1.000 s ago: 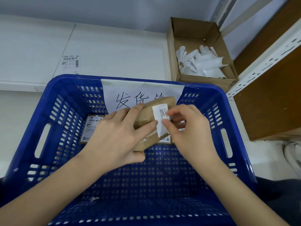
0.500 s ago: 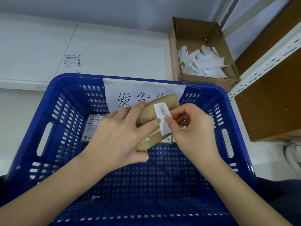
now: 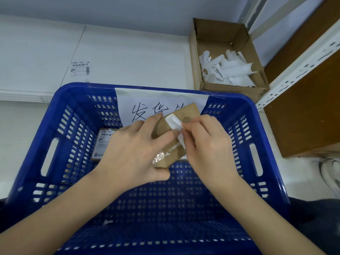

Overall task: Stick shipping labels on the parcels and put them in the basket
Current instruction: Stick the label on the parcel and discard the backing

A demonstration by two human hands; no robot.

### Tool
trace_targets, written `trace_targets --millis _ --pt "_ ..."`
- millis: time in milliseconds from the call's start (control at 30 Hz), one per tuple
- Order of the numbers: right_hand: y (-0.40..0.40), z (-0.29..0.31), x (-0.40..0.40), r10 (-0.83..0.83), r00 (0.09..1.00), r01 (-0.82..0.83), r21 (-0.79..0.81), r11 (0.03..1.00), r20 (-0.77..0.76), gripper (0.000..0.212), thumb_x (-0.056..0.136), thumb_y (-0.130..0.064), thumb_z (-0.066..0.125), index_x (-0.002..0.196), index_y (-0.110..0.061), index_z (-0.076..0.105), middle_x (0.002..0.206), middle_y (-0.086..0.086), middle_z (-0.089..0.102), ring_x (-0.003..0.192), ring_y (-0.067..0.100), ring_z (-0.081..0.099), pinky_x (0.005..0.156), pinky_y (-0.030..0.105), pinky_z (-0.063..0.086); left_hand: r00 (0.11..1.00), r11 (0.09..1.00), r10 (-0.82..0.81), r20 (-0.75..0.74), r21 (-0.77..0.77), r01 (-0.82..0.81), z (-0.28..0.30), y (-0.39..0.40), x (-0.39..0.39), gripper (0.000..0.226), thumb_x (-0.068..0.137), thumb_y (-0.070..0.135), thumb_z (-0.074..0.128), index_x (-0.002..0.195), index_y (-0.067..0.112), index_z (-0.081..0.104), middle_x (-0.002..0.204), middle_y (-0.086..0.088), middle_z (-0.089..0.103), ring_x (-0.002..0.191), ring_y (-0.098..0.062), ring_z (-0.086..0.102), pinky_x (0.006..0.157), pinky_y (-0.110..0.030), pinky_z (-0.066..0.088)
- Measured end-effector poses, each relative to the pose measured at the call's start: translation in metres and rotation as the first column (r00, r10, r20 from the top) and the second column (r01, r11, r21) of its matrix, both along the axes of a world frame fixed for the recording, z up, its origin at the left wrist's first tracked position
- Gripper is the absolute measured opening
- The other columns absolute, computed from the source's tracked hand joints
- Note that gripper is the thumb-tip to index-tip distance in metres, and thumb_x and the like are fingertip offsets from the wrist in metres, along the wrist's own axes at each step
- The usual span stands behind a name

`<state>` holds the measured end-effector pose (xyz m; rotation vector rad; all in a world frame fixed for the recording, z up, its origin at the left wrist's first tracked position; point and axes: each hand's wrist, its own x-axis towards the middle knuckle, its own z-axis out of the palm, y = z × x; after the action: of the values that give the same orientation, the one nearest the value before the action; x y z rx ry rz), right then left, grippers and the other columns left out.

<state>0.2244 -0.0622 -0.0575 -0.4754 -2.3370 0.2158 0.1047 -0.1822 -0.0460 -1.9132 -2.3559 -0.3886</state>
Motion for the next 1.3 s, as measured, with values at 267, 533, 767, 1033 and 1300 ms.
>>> trace_targets --millis 267,533,767,1033,1300 --pt "0.014 -0.004 0.006 0.056 0.998 -0.058 0.101 0.993 0.027 0.011 0.083 0.008 0.065 0.092 0.005 0.07 0.083 0.018 0.063 0.067 0.032 0.055 0.057 0.042 0.047 1.0 1.0 0.006 -0.01 0.007 -0.006 0.001 -0.002 0.0 0.096 0.044 0.049 0.071 0.133 0.027 0.043 0.121 -0.014 0.063 0.069 -0.026 0.065 0.05 -0.029 0.047" --pt "0.012 -0.002 0.007 0.136 0.99 -0.122 -0.278 0.953 0.031 0.012 0.085 -0.008 0.065 0.095 -0.003 0.065 0.092 0.006 0.062 0.082 0.021 0.058 0.072 0.029 0.047 0.997 1.0 -0.006 -0.078 -0.023 0.004 0.0 -0.003 -0.006 0.092 0.035 0.048 0.079 0.123 0.023 0.067 0.117 -0.015 0.065 0.069 -0.028 0.065 0.051 -0.029 0.047" --pt "0.012 0.007 0.007 0.014 0.999 -0.031 -0.521 0.853 -0.036 0.006 0.087 -0.018 0.068 0.089 -0.012 0.068 0.087 -0.002 0.061 0.078 0.006 0.057 0.069 0.013 0.046 0.995 1.0 -0.023 -0.093 -0.013 0.022 0.0 -0.001 -0.004 0.094 0.038 0.047 0.079 0.127 0.022 0.064 0.117 -0.015 0.065 0.072 -0.029 0.065 0.054 -0.03 0.049" --pt "0.004 0.0 0.004 -0.05 0.999 0.05 -0.08 0.996 -0.008 0.012 0.087 -0.015 0.064 0.09 -0.004 0.069 0.088 0.006 0.065 0.067 0.022 0.061 0.051 0.038 0.051 0.996 0.999 -0.025 -0.085 0.033 0.028 0.0 -0.002 -0.001 0.086 0.041 0.044 0.076 0.123 0.02 0.067 0.117 -0.014 0.065 0.076 -0.028 0.065 0.056 -0.029 0.048" --pt "0.004 0.008 0.005 -0.066 0.992 0.071 -0.039 0.997 0.104 0.021 0.081 -0.015 0.061 0.098 -0.007 0.07 0.087 0.004 0.066 0.067 0.026 0.06 0.058 0.037 0.05 0.996 1.0 -0.024 -0.088 0.008 0.024 -0.005 0.001 -0.003 0.085 0.039 0.045 0.075 0.117 0.011 0.067 0.119 -0.012 0.065 0.079 -0.028 0.067 0.058 -0.032 0.052"
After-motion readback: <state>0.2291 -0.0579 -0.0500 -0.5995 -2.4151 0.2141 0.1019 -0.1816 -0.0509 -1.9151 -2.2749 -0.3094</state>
